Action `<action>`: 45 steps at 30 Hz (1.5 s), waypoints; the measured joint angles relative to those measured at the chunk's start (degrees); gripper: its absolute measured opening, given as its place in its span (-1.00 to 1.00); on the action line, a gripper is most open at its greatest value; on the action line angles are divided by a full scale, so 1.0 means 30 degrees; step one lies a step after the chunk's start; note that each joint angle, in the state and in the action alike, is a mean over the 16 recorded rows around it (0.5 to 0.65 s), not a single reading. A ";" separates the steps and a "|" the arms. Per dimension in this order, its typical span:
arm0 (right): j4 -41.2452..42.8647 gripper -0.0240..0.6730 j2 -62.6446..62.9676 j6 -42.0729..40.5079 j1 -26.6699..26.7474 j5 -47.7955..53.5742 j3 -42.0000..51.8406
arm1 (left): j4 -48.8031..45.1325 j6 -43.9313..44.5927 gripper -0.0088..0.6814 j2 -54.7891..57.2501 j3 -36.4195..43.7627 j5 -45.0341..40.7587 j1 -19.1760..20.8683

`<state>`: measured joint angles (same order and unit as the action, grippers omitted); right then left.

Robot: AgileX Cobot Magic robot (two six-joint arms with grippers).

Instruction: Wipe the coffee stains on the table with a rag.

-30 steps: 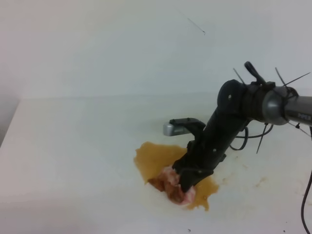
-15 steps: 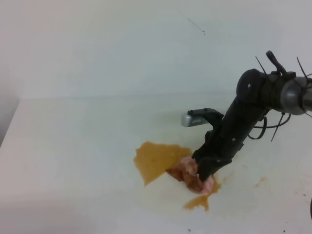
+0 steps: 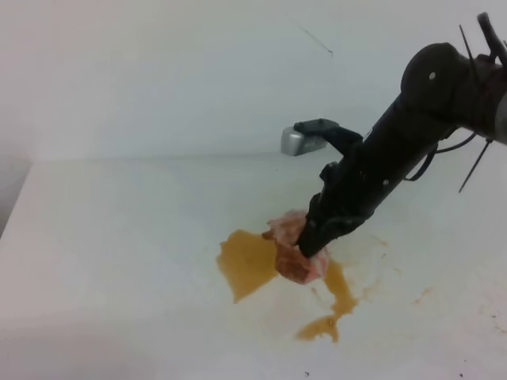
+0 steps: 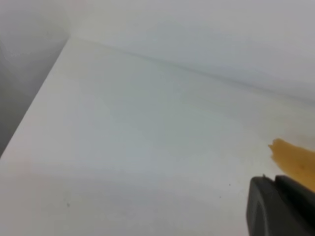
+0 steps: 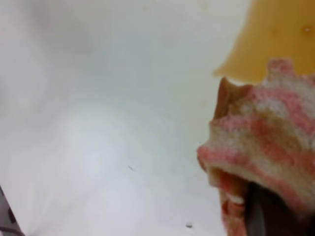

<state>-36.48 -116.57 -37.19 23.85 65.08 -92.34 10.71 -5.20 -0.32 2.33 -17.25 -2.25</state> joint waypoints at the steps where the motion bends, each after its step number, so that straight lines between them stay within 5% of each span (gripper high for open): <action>1: -0.0002 -0.93 0.0222 -0.0090 0.0130 -0.0217 0.0398 | 0.0000 0.0000 -0.97 0.0000 0.0000 0.0000 0.0000; 19: 0.1151 -0.94 0.0419 -0.1582 0.1106 -0.5363 0.6721 | 0.0000 0.0000 -0.97 0.0000 0.0000 0.0000 0.0000; 45: -0.0060 -0.94 -0.0865 -0.1327 -0.3437 -0.6579 0.5844 | 0.0000 0.0000 -0.97 0.0000 0.0000 0.0000 0.0000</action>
<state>-36.66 -119.16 -41.18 13.54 45.34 -74.81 10.71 -5.20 -0.32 2.33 -17.25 -2.25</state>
